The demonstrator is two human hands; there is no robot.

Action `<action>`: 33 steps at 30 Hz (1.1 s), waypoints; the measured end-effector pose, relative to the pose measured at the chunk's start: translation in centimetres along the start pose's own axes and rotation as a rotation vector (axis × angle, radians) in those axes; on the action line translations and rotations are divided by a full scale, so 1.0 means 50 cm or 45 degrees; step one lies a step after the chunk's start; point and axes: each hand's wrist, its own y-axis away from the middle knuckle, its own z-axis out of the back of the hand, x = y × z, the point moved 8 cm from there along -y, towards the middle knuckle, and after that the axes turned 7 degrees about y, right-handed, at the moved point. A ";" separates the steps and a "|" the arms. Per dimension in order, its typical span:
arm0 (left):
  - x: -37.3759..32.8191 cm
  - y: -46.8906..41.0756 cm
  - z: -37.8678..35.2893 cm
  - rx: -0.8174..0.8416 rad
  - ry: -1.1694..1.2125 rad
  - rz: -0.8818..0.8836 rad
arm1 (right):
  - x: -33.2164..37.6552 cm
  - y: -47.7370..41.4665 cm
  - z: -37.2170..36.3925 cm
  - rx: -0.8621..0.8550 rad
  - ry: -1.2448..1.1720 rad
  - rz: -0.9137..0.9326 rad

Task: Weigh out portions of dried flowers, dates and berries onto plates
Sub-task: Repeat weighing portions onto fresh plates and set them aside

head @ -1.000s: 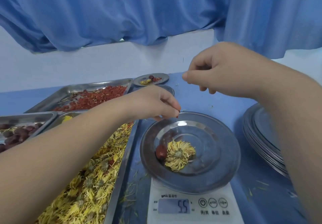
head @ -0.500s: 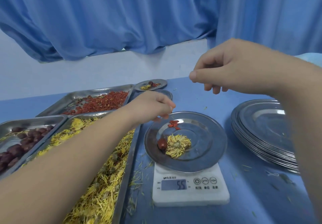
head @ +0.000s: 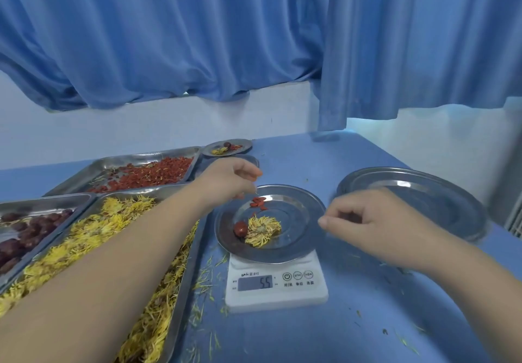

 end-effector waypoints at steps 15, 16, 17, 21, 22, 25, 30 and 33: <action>0.031 0.110 0.043 -0.306 0.802 0.144 | -0.087 0.018 -0.059 -0.010 -0.379 -0.419; 0.039 0.116 0.047 -0.348 0.788 0.144 | -0.092 0.019 -0.065 -0.018 -0.400 -0.457; 0.047 0.123 0.048 -0.375 0.779 0.148 | -0.096 0.019 -0.071 -0.029 -0.425 -0.492; 0.074 0.135 0.048 -0.383 0.827 0.216 | -0.101 0.018 -0.087 -0.081 -0.452 -0.563; 0.082 0.138 0.049 -0.384 0.900 0.244 | -0.100 0.017 -0.092 -0.086 -0.477 -0.570; 0.097 0.141 0.063 -0.430 1.087 0.297 | -0.096 0.016 -0.108 -0.085 -0.579 -0.595; 0.103 0.146 0.072 -0.443 1.176 0.329 | -0.096 0.018 -0.121 -0.128 -0.792 -0.655; 0.103 0.145 0.064 -0.393 1.200 0.336 | -0.095 0.018 -0.127 -0.130 -0.877 -0.668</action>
